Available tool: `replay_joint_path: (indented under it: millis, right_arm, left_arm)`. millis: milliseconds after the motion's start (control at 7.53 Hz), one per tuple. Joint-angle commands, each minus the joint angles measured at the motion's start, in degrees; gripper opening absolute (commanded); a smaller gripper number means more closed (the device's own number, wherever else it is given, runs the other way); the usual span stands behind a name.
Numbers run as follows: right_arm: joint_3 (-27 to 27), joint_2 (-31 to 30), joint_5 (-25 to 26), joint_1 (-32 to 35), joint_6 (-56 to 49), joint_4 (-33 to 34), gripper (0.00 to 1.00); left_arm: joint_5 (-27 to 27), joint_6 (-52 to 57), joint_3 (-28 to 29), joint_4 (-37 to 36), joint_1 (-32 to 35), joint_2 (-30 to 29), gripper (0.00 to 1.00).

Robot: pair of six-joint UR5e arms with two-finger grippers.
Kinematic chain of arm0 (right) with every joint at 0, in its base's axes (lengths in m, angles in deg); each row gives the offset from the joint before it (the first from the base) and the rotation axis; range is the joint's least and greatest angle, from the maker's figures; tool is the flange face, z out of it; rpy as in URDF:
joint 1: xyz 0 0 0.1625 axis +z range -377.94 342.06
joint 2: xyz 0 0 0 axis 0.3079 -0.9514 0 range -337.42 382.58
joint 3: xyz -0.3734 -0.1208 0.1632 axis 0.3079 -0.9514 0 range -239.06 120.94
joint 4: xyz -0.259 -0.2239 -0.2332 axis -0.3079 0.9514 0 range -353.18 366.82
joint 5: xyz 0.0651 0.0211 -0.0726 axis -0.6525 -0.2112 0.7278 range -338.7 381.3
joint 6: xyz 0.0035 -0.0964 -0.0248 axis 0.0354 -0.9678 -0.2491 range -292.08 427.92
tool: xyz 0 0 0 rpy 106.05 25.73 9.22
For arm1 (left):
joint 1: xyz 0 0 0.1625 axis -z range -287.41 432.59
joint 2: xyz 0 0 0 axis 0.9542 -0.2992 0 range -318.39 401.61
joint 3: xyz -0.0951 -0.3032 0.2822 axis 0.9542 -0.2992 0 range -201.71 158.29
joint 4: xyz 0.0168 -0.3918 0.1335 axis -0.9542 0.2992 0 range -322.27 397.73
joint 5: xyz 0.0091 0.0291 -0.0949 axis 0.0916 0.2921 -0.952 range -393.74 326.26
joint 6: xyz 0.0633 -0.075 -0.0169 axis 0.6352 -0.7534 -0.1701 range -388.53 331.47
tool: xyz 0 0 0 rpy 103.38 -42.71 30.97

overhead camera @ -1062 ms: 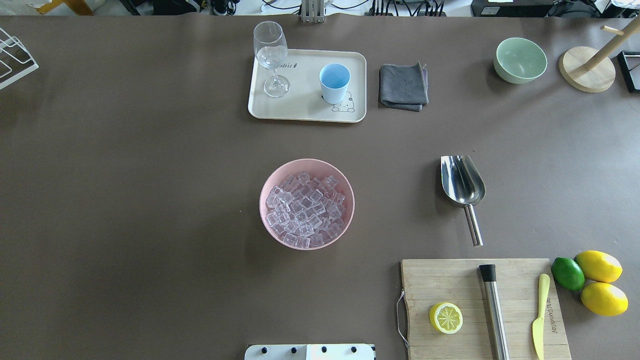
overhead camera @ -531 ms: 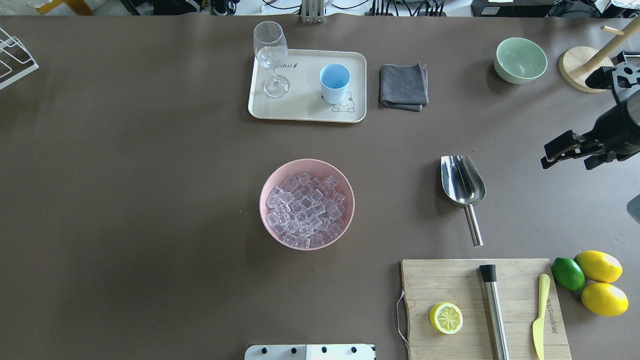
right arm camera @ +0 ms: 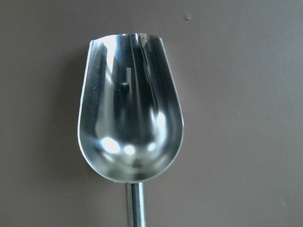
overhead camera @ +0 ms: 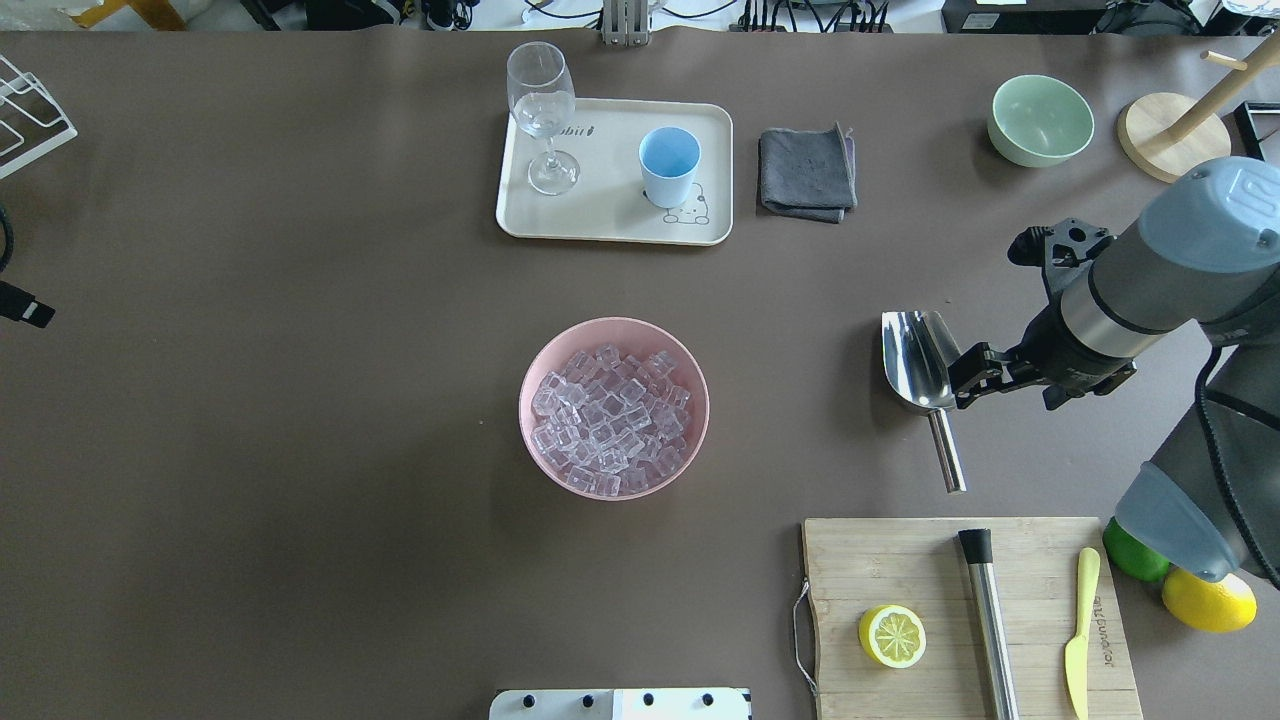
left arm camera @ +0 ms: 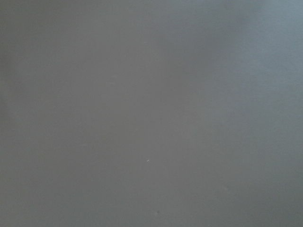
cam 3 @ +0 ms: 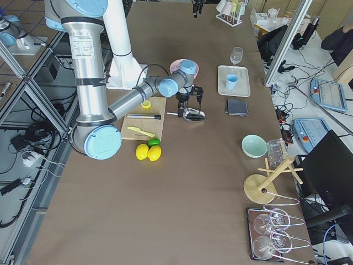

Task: Put ice in cup with scoop
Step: 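Grasp the metal scoop handle with the right gripper while the left arm approaches the bowl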

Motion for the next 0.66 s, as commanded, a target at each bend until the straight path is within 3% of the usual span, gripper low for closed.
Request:
replay_joint_path:
  millis: [0, 266, 531]
  right_arm:
    - [-1.31, 1.6, 3.03, -5.57, 3.07, -0.15, 0.99]
    - [-2.71, 1.34, 5.05, -8.12, 3.24, -1.46, 0.96]
    - [-6.74, 0.63, 5.76, -9.71, 4.11, -7.95, 0.92]
  left_arm:
    - [4.73, 0.05, -0.03, 13.28, -8.67, -1.59, 0.98]
    - [8.01, 0.13, 0.06, 18.58, -13.6, -3.26, 0.99]
    - [11.6, 0.13, -0.21, 24.55, -18.34, -3.61, 0.98]
